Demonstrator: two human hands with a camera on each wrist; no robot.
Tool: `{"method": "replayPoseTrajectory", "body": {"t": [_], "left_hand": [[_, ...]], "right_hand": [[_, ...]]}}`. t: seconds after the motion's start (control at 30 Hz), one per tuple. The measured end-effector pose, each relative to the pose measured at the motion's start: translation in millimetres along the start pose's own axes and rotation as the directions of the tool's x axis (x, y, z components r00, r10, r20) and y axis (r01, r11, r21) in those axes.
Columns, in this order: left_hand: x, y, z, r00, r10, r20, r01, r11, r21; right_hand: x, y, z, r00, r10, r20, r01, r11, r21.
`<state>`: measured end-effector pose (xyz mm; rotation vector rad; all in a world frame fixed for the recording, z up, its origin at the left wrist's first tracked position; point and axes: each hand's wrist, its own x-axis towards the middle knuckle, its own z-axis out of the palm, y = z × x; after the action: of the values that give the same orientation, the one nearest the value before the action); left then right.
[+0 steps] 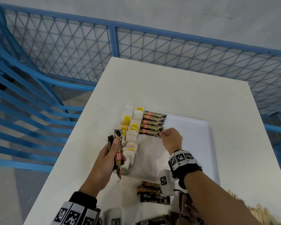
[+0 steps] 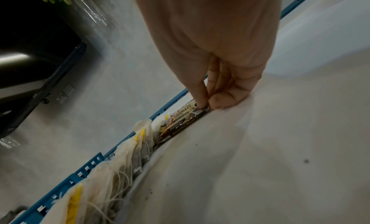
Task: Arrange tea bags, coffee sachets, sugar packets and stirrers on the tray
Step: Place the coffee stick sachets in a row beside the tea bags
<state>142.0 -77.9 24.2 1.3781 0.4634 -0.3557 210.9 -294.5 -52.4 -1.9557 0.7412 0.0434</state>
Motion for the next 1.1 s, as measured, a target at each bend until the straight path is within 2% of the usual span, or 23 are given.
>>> {"method": "replayPoseTrajectory", "body": {"t": [0.13, 0.27, 0.37, 0.43, 0.5, 0.6, 0.67, 0.73, 0.87, 0.93, 1.1], "left_hand": [[-2.5, 0.8, 1.9, 1.0, 0.004, 0.0, -0.004, 1.0, 0.015], [-3.5, 2.6, 2.0, 1.0, 0.014, -0.002, -0.014, 0.999, 0.043], [-4.3, 3.4, 3.4, 1.0, 0.027, 0.003, -0.027, 0.997, 0.076], [-5.6, 4.3, 5.7, 0.999, 0.044, 0.015, -0.045, 0.996, 0.082], [-6.4, 3.5, 7.5, 0.998, 0.062, 0.034, -0.065, 0.991, 0.114], [-8.6, 3.5, 8.2, 0.995, 0.078, 0.057, -0.087, 0.978, 0.19], [-10.1, 3.4, 7.6, 0.995, 0.063, 0.083, -0.08, 0.973, 0.216], [-12.8, 3.2, 6.4, 0.992, 0.047, 0.113, -0.072, 0.971, 0.229], [-12.3, 0.9, -0.8, 0.99, 0.047, 0.134, -0.081, 0.961, 0.263], [-10.8, 0.2, -5.0, 0.991, 0.056, 0.121, -0.087, 0.959, 0.268], [-7.0, 2.8, -7.7, 0.992, 0.124, 0.012, -0.124, 0.966, 0.226]], "right_hand": [[-3.9, -3.9, -2.7, 0.999, -0.044, -0.005, 0.043, 0.998, -0.045], [-18.0, -16.7, -6.0, 0.99, -0.14, 0.009, 0.141, 0.987, -0.072], [-38.9, -36.1, -6.3, 0.963, -0.229, 0.14, 0.231, 0.973, 0.0], [-56.3, -51.3, -8.0, 0.915, -0.276, 0.294, 0.267, 0.961, 0.073], [-73.9, -64.0, -10.3, 0.844, -0.319, 0.431, 0.257, 0.946, 0.195], [-87.1, -69.9, -11.2, 0.739, -0.372, 0.561, 0.278, 0.928, 0.249], [-89.8, -68.2, -11.3, 0.7, -0.368, 0.612, 0.269, 0.93, 0.252], [-90.1, -65.5, -14.0, 0.717, -0.339, 0.609, 0.191, 0.936, 0.296], [-88.6, -59.4, -23.6, 0.8, -0.258, 0.541, 0.045, 0.926, 0.375], [-87.2, -54.8, -28.0, 0.821, -0.213, 0.53, -0.004, 0.926, 0.378], [-88.4, -40.7, -38.5, 0.777, -0.17, 0.606, -0.117, 0.907, 0.404]]}}
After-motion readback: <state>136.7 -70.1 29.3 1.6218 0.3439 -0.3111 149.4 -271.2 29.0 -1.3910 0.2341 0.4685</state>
